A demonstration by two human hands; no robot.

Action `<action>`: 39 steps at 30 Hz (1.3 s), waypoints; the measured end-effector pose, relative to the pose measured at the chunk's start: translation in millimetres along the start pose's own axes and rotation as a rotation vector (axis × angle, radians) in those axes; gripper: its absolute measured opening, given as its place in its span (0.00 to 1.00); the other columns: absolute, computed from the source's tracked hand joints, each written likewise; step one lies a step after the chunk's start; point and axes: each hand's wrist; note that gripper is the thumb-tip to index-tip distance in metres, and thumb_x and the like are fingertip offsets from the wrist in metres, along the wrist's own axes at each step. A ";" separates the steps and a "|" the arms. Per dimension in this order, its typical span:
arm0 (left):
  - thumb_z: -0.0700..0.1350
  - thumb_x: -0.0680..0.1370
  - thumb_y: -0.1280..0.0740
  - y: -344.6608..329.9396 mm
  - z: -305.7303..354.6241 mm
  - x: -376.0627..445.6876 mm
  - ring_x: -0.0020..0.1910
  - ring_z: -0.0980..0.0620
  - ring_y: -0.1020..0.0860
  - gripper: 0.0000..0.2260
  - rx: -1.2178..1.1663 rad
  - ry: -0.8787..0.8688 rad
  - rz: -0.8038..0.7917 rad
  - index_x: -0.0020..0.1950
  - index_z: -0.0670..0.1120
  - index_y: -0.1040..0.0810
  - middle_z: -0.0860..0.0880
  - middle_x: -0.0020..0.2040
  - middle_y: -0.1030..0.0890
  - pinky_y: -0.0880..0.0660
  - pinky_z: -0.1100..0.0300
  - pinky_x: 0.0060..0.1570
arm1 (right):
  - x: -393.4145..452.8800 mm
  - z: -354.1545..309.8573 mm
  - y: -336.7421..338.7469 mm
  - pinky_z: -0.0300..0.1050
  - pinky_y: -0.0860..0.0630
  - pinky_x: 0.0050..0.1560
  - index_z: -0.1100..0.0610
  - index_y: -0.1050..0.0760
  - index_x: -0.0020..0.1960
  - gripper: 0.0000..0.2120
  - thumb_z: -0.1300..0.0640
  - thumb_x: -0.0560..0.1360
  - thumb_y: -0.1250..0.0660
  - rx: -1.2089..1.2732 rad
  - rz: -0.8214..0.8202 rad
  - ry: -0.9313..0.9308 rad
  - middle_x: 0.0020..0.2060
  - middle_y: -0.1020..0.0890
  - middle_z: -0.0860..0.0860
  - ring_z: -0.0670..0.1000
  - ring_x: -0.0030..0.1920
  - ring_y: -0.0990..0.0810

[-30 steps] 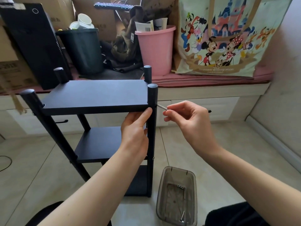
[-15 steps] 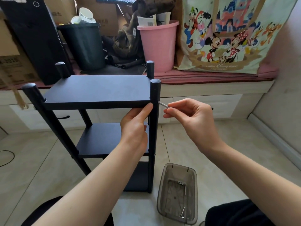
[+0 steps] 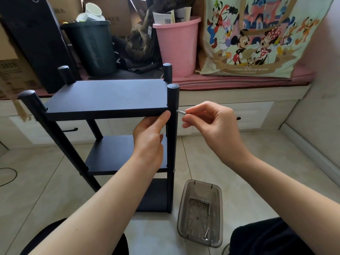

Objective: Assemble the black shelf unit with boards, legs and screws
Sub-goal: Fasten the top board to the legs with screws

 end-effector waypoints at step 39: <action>0.45 0.77 0.27 1.6 -1.9 1.7 0.60 0.52 0.19 0.02 0.006 -0.010 -0.007 0.48 0.52 0.15 0.54 0.51 0.13 0.32 0.55 0.56 | 11.0 -10.0 -11.2 0.44 0.18 0.48 0.64 0.19 0.49 0.04 0.64 0.75 0.28 -0.159 -0.040 -0.006 0.39 0.14 0.52 0.45 0.39 0.14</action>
Point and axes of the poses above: each hand's wrist, its own x-axis towards the middle knuckle, its own y-axis out of the back of the hand, z = x × y
